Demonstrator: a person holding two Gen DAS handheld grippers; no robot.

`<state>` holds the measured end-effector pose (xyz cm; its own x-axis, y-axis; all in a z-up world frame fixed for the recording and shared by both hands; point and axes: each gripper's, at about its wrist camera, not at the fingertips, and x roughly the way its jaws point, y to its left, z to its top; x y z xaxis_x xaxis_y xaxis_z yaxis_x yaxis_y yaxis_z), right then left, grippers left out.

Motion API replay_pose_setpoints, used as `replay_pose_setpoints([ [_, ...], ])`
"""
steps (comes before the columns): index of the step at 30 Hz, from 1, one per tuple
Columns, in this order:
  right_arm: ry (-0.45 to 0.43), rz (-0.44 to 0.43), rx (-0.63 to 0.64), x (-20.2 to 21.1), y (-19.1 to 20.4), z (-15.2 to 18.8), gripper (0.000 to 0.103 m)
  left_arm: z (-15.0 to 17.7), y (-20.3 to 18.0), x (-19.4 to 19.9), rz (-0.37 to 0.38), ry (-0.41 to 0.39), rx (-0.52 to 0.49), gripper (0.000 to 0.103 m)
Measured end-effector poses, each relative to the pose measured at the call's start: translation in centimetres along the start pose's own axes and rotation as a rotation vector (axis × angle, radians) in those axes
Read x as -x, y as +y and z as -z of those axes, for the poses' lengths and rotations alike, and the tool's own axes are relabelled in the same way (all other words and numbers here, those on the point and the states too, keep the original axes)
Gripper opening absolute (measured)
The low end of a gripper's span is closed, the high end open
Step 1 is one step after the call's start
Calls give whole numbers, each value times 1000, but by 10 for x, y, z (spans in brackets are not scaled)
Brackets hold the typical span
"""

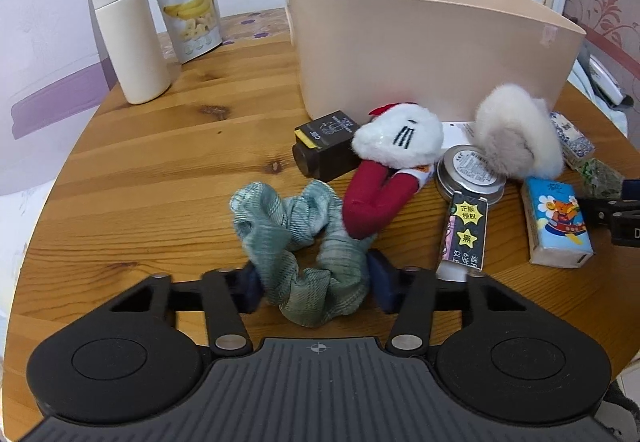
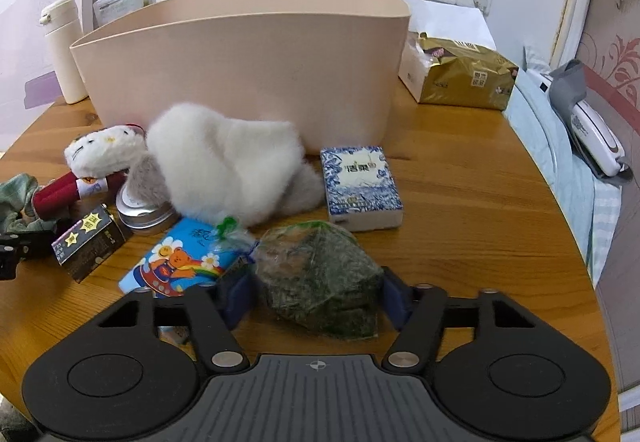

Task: Organize objects
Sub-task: 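Grasp the herb bag with the right tool while the left tool grasps the green scrunchie, then carry both items over the bin and open both tools to drop them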

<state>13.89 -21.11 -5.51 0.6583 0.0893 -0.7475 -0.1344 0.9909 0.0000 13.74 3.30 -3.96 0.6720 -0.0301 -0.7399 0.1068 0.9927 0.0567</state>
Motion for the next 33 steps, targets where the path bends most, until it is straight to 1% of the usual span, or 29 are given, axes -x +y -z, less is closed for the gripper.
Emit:
replay_pose_setpoints([
  [1, 0, 2, 6, 0, 1, 0, 58, 0, 0, 1, -1, -1, -4, 42],
  [5, 1, 6, 21, 3, 3, 0, 55, 1, 3, 7, 4, -10, 11, 28],
  [9, -2, 6, 11, 8, 0, 2, 55, 2, 9, 17, 7, -23, 37, 24],
  [12, -24, 13, -2, 17, -3, 1, 55, 0, 12, 28, 9, -49, 40, 23],
  [15, -56, 23, -12, 27, -5, -4, 55, -3, 14, 44, 5, -91, 44, 22],
  [18, -92, 21, -15, 39, -4, -12, 55, -13, 18, 57, 12, -138, 48, 22],
  [21, -135, 21, -13, 49, -4, -23, 55, -24, 18, 70, 3, -185, 33, 22],
  [28, -219, 28, -10, 65, -9, -55, 55, -68, 5, 82, -2, -301, -53, 22],
  [33, -264, 46, 0, 68, -15, -78, 55, -97, -13, 74, 24, -347, -98, 22],
])
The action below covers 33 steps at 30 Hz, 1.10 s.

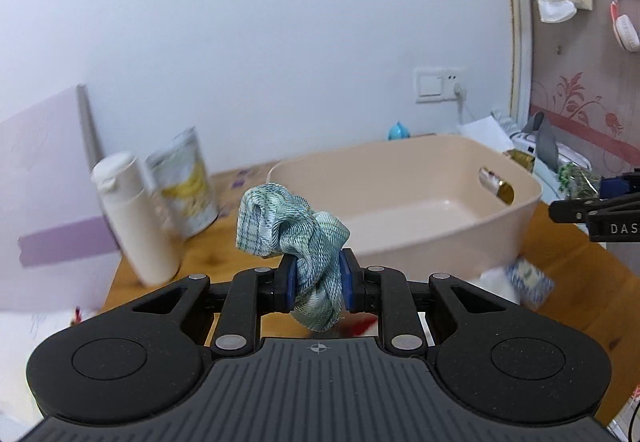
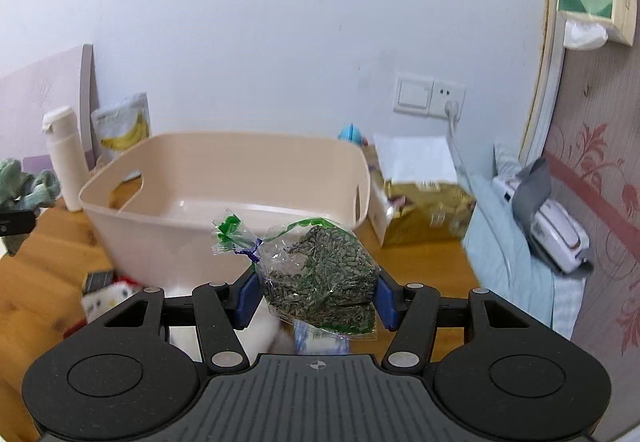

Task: Organize objects
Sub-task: 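Carry both items over the bin and open both tools to drop them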

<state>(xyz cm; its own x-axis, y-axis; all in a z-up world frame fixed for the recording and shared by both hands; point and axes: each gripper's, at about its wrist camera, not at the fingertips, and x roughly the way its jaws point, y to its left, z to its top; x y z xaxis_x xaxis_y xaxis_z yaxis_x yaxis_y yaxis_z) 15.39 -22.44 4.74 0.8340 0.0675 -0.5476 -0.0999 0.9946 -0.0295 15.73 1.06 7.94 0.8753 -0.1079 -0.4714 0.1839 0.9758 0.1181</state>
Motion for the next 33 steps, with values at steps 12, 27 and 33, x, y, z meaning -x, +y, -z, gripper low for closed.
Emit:
replay_pose_setpoints([
  [12, -18, -5, 16, -43, 3, -40, 56, -46, -30, -72, 36, -6, -33, 22],
  [27, 117, 4, 73, -111, 16, -56, 57, -41, -49, -163, 87, 166, -28, 23],
  [33, 185, 0, 91, -128, 19, -53, 65, -35, -51, -171, 103, 208, -33, 28],
])
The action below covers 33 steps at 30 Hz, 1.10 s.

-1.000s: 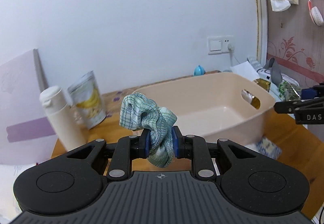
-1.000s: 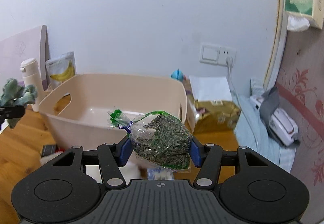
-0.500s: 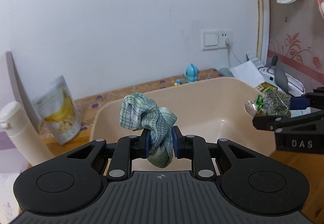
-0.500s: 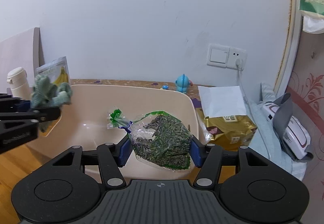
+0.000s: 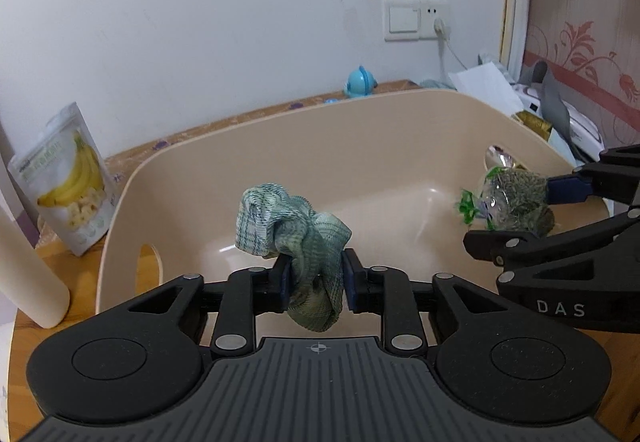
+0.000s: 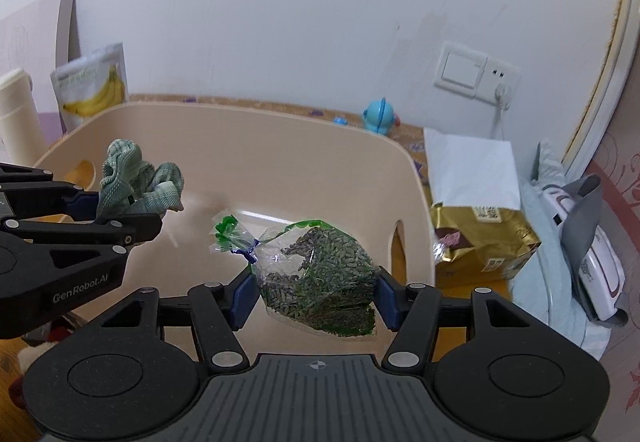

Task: Organize objects
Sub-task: 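Carry both items over the bin and open both tools to drop them, then withdraw both tools from the bin back toward the table items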

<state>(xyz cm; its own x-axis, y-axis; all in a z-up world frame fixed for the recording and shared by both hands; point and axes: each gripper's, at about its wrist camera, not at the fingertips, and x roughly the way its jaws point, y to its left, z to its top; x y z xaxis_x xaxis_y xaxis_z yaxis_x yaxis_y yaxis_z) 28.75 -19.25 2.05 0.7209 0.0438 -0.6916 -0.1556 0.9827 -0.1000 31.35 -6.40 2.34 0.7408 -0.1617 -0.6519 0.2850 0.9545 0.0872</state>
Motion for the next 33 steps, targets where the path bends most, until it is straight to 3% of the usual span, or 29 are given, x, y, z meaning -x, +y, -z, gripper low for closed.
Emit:
replay_pose_setpoints([
  [2, 8, 0, 6, -3, 1, 1, 65, 1, 0, -2, 1, 11, 7, 32],
  [6, 8, 5, 1, -2, 2, 0, 68, 2, 1, 3, -15, 11, 10, 60],
  [12, -39, 23, -34, 14, -2, 0, 89, 3, 9, 27, -63, -40, 18, 79],
  [17, -77, 4, -56, 36, -1, 2, 101, 7, 18, 59, -82, -93, 37, 85],
  [26, -140, 8, -52, 80, 15, 19, 103, 28, 24, 110, -92, -140, 25, 88],
  [33, -128, -8, -66, 95, 26, 42, 103, 61, 33, 125, -91, -105, 57, 88],
])
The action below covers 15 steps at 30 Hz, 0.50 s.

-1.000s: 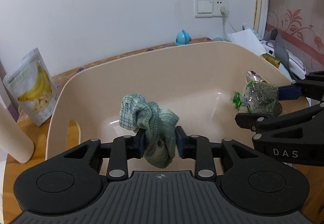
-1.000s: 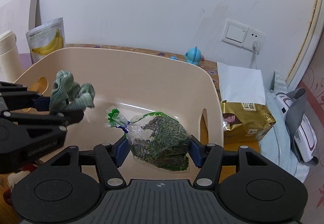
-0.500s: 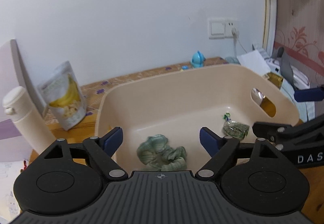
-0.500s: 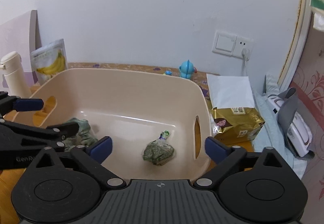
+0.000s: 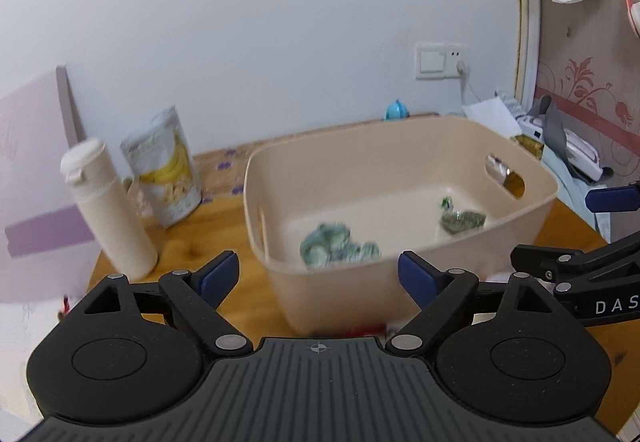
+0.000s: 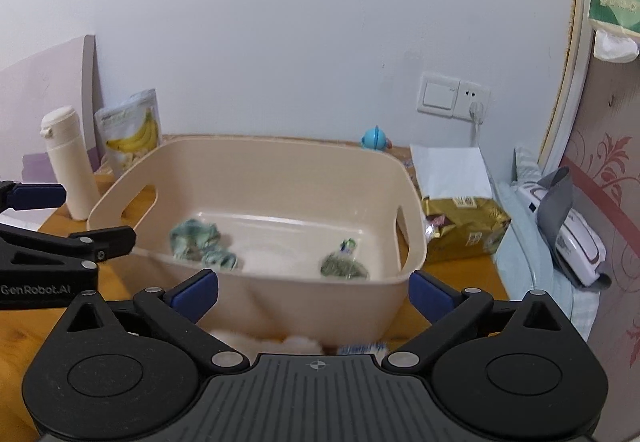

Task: Organize objects
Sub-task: 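Withdraw both tools from the bin back toward the table items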

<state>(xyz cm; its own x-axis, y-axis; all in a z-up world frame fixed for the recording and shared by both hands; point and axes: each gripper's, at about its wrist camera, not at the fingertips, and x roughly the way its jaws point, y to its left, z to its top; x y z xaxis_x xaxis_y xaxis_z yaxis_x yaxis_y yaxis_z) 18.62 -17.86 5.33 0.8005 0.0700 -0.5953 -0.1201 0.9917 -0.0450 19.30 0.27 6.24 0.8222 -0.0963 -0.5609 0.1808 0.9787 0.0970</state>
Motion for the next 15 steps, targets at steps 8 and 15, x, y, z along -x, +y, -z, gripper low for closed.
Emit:
replay_pose_setpoints([
  [8, 68, -7, 18, 2, 10, 34, 103, 38, 6, 1, -14, 75, 12, 88],
  [15, 108, -27, -9, 4, 14, 54, 103, 63, 6, -2, -12, 125, -4, 88],
])
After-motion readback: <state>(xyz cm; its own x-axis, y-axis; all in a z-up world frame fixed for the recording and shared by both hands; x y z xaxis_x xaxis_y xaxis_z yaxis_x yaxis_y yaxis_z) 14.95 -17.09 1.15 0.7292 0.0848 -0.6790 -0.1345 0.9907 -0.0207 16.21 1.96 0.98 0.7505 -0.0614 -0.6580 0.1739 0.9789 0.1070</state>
